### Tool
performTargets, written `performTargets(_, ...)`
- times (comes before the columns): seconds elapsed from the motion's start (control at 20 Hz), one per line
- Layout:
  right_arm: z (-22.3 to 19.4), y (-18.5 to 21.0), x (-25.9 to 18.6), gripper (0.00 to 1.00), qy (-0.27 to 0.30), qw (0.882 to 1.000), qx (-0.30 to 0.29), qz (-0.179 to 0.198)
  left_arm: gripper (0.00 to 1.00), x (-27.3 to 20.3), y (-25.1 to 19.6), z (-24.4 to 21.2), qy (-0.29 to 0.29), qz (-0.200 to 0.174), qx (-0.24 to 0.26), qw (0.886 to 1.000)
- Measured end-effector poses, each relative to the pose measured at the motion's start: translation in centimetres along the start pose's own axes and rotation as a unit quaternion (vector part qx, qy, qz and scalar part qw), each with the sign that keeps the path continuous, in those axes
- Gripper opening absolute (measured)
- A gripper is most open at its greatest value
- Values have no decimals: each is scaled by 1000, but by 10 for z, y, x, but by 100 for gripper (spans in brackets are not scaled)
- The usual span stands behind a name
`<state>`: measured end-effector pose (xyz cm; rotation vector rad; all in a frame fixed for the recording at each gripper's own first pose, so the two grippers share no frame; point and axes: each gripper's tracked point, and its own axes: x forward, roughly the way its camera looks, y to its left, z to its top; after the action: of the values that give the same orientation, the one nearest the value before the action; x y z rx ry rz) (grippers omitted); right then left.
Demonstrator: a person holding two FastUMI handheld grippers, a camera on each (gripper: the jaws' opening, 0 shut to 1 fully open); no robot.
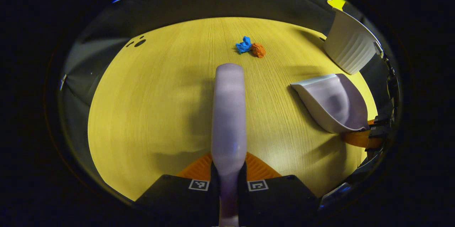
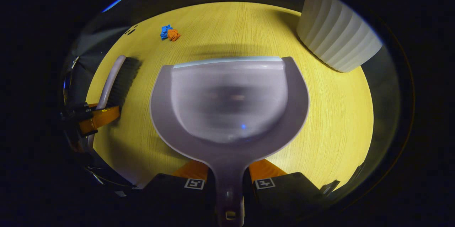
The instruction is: Pick up the small broom and dustpan from the desktop, sweep the trash into the dustpan with the broom, and then empty the trash into the garbage bin.
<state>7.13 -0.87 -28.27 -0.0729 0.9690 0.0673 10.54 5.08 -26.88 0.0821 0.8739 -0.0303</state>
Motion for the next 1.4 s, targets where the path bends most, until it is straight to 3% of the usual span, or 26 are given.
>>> performTargets(0.05, 0, -3, 0, 36, 0, 1000, -5, 0, 25, -2, 5, 6, -4, 1, 5, 1000)
performTargets(0.35, 6, -19, -6, 36, -2, 999, -46, 0, 25, 11, 40, 65, -3, -4, 31, 999)
performTargets(0.55, 14, -31, -15, 31, -16, 994, -109, 0, 24, 35, 57, 115, 7, -7, 86, 996)
performTargets(0.65, 18, -31, -22, 36, -23, 990, -136, 5, 24, 49, 61, 137, 14, -4, 129, 991)
performTargets(0.9, 14, -30, -22, 36, -12, 986, -163, 17, 25, 78, 55, 182, 25, -1, 263, 964)
performTargets(0.95, 13, -32, -20, 31, -10, 985, -170, 15, 25, 82, 48, 186, 29, -8, 288, 957)
performTargets(1.15, 9, -35, -15, 41, 0, 983, -183, 14, 24, 86, 13, 193, 43, -48, 364, 929)
performTargets(1.2, 9, -35, -16, 36, 2, 982, -188, 12, 27, 86, 5, 190, 49, -62, 378, 922)
performTargets(1.4, 9, -36, -12, 36, -4, 980, -196, 16, 25, 71, -37, 162, 82, -114, 419, 897)
